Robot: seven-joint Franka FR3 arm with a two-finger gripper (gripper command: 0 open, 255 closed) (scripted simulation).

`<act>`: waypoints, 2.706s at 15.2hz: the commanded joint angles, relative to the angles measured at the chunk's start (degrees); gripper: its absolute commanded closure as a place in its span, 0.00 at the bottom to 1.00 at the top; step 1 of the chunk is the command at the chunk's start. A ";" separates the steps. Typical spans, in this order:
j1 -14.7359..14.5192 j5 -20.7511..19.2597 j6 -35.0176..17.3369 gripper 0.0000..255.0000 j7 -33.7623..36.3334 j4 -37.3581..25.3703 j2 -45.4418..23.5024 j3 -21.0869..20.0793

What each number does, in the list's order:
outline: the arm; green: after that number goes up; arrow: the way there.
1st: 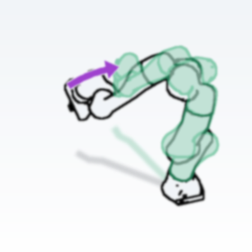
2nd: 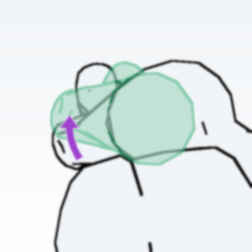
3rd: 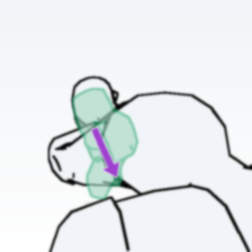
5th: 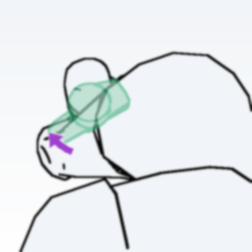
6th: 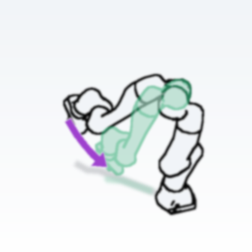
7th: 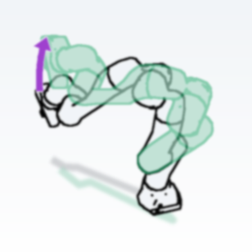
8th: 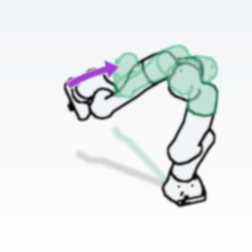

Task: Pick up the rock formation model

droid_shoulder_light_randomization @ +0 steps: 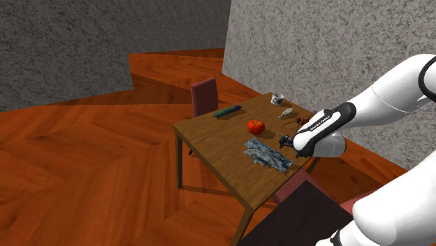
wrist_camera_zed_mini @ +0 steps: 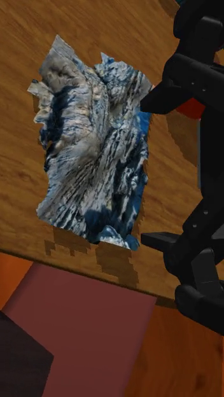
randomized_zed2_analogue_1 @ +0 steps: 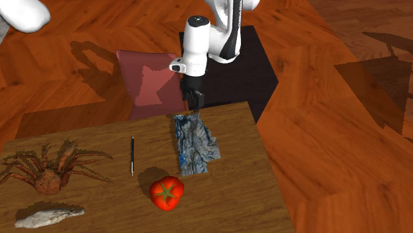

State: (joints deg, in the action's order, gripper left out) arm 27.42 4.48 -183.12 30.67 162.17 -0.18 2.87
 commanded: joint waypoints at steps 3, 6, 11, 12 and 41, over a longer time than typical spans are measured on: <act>5.81 3.82 -10.24 0.00 1.01 -2.18 -10.75 -3.22; 8.16 4.15 -16.74 0.00 3.86 -4.65 -18.69 -3.16; 9.05 3.32 -20.07 0.00 4.45 -6.09 -23.45 -3.78; 9.20 3.15 -20.85 0.00 4.56 -6.48 -24.62 -3.89; 4.17 7.68 -10.05 1.00 1.27 -2.77 -10.10 -0.03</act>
State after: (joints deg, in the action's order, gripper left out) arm 32.60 11.29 -194.30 32.53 159.23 -11.61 2.09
